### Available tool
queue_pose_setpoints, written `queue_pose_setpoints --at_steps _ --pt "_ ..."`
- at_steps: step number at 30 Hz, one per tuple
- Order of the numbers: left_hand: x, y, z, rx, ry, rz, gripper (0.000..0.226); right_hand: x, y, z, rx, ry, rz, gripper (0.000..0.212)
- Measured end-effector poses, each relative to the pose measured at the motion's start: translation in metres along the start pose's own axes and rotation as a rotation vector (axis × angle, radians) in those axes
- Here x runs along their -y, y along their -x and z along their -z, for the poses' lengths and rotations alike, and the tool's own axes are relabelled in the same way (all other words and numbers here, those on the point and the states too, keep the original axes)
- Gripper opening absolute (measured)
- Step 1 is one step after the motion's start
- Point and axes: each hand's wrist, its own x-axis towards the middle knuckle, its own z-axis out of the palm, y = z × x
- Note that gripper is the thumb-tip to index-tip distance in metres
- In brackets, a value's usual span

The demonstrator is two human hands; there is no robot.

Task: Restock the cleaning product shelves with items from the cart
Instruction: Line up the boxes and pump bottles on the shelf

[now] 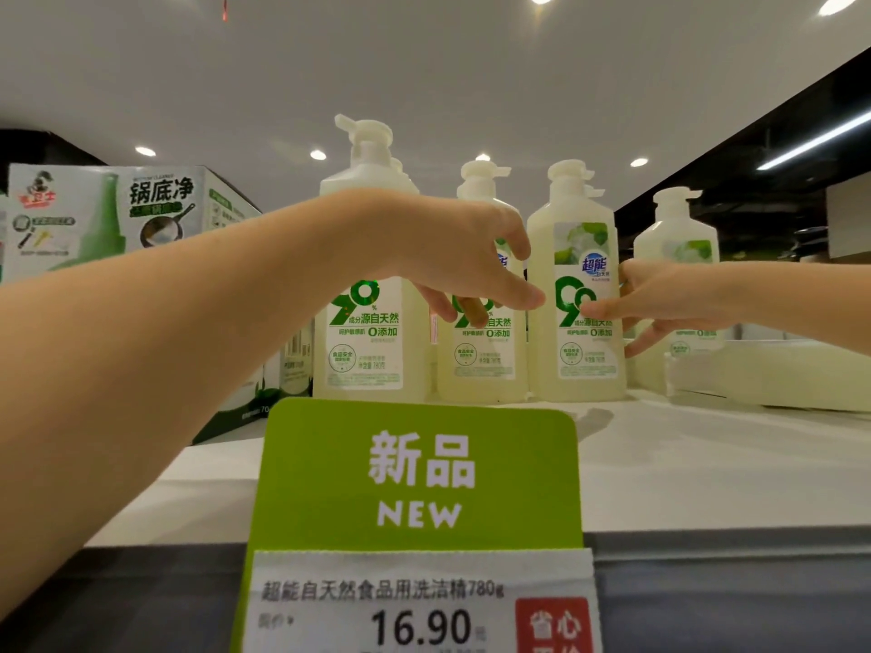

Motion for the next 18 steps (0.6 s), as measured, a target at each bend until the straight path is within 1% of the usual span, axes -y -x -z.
queue_pose_setpoints --at_steps 3,8,9,11,12,13,15,18 --pt "-0.001 0.001 -0.002 0.015 0.005 0.001 0.048 0.002 0.003 -0.009 -0.026 -0.001 0.003 0.013" --pt "-0.003 0.003 -0.003 0.058 -0.021 -0.017 0.039 0.001 0.002 -0.017 -0.11 0.031 -0.027 0.016" --pt "-0.003 0.003 -0.003 0.076 -0.035 -0.027 0.036 0.002 0.002 -0.016 -0.11 0.048 -0.035 0.019" --pt "-0.003 0.004 -0.002 0.106 -0.049 -0.046 0.03 0.008 0.005 -0.01 -0.039 0.148 -0.048 0.02" --pt "-0.004 0.004 -0.002 0.113 -0.054 -0.055 0.027 0.012 0.009 -0.003 0.02 0.252 -0.063 0.025" --pt "-0.004 0.003 -0.002 0.12 -0.061 -0.064 0.024 0.018 0.015 0.005 0.076 0.36 -0.084 0.037" --pt "-0.005 0.002 -0.004 0.149 -0.088 -0.089 0.02 0.028 0.028 0.021 0.125 0.524 -0.145 0.062" --pt "-0.009 0.003 -0.007 0.247 -0.108 -0.136 0.013 0.023 0.049 0.046 0.176 0.678 -0.233 0.073"
